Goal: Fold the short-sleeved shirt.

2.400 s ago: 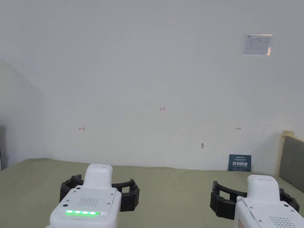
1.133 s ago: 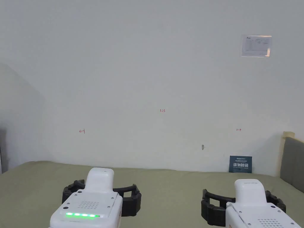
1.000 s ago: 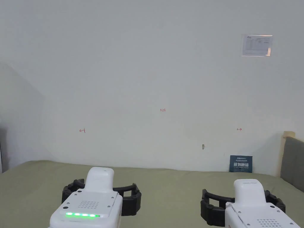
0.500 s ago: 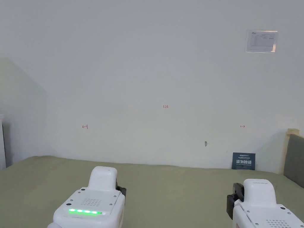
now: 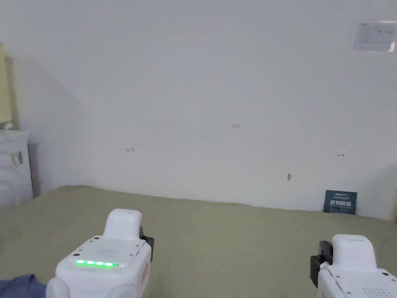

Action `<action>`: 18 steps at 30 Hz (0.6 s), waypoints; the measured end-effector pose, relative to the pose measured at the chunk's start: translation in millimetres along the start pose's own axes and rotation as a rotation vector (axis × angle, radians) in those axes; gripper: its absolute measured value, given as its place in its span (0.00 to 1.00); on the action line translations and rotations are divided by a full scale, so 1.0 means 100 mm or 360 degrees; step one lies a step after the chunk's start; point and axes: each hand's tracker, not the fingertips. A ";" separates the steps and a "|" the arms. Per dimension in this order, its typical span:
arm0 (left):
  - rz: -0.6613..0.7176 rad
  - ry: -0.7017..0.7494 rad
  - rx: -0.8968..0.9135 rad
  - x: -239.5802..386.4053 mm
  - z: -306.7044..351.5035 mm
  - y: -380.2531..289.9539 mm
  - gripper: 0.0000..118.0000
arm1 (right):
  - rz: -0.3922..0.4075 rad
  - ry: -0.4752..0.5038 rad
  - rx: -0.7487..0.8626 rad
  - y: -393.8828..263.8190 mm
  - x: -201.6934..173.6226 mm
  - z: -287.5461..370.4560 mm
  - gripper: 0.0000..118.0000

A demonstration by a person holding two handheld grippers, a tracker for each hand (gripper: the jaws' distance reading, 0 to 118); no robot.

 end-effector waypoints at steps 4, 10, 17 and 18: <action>0.0008 0.0251 0.0004 -0.63 0.16 -0.01 0.00 | -0.0021 0.0270 -0.0008 0.03 -0.64 -0.23 0.00; 0.0048 0.0666 -0.0040 -1.66 0.61 -0.14 0.00 | -0.0085 0.0689 0.0006 0.08 -1.77 -0.37 0.00; 0.0105 0.0901 -0.0116 -2.31 0.92 -0.32 0.00 | -0.0099 0.0940 -0.0041 0.04 -2.46 -0.37 0.00; 0.0113 0.0914 -0.0131 -2.35 0.92 -0.36 0.00 | -0.0098 0.0950 -0.0045 0.03 -2.50 -0.37 0.00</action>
